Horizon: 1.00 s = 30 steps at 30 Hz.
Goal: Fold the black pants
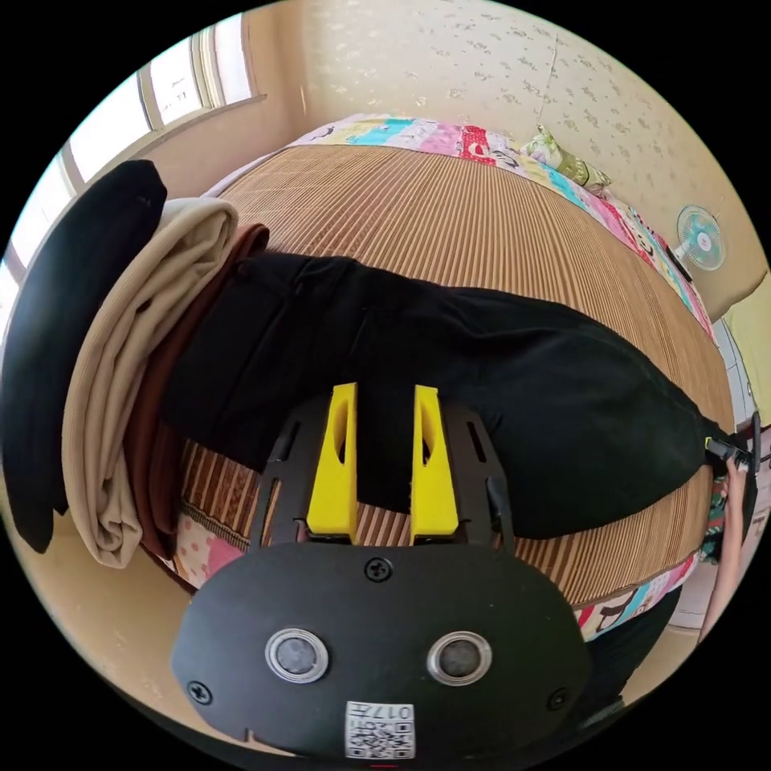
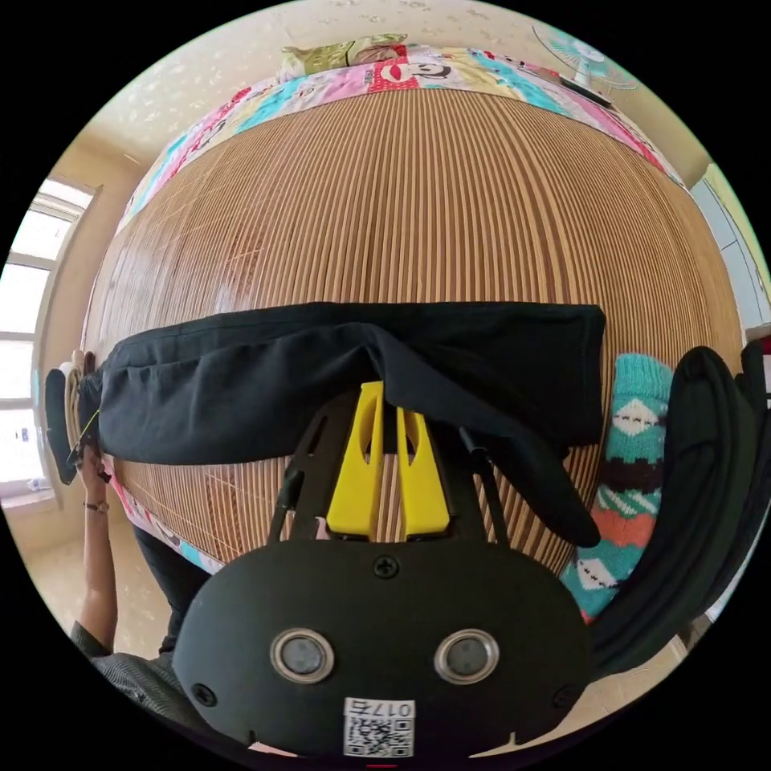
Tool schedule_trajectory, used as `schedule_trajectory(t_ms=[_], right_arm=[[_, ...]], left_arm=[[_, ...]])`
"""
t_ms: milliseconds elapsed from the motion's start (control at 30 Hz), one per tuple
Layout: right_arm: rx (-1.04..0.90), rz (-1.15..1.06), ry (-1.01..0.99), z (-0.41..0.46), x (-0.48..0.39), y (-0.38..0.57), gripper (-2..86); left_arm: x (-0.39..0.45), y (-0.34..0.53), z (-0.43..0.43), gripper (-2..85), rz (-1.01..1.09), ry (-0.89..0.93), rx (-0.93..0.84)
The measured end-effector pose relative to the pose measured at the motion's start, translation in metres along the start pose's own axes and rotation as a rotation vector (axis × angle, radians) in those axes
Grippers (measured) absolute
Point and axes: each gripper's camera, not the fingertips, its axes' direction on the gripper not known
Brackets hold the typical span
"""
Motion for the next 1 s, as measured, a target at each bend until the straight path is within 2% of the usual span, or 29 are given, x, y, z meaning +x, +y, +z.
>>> schedule_trajectory(t_ms=[167,267,400,533,633,700,733,767,833,900,1000], right_arm=[[-0.184,-0.111,0.148,0.028,-0.019,0.032,0.2],[-0.221,-0.149,0.217,0.040,-0.031,0.081,0.1],[-0.228,-0.160,0.272,0.049,-0.038,0.148,0.3],[-0.153,-0.073,0.162,0.050,-0.012,0.177,1.1],[-0.141,0.004,0.069,0.028,0.006,0.175,3.3],[0.020,0.003,0.062,-0.005,0.000,0.190,5.3],[0.127,-0.008,0.054,-0.026,-0.009,0.202,6.4],[0.194,-0.044,0.022,-0.040,-0.019,0.212,7.2],[0.203,-0.157,-0.084,-0.044,-0.034,0.216,8.2],[0.131,-0.264,-0.171,-0.030,-0.046,0.213,8.2],[-0.082,-0.278,-0.098,0.023,-0.051,0.204,5.6]], left_arm=[[0.010,0.011,-0.008,4.0,0.112,-0.003,-0.101],[0.011,0.041,-0.020,3.8,0.184,-0.062,-0.135],[-0.006,0.086,-0.039,3.6,0.154,-0.062,-0.168],[-0.003,0.091,-0.059,5.7,0.133,-0.129,-0.183],[0.018,0.078,-0.098,7.6,0.203,-0.162,-0.047],[0.026,0.064,-0.132,7.9,0.255,-0.064,0.101],[0.028,0.058,-0.136,8.0,0.278,-0.040,0.115],[0.033,0.046,-0.138,8.3,0.341,-0.001,0.107],[0.049,0.023,-0.119,11.1,0.520,0.084,-0.028],[0.074,0.004,-0.081,12.6,0.772,0.116,-0.281],[0.083,0.003,-0.058,12.5,0.906,0.069,-0.282]])
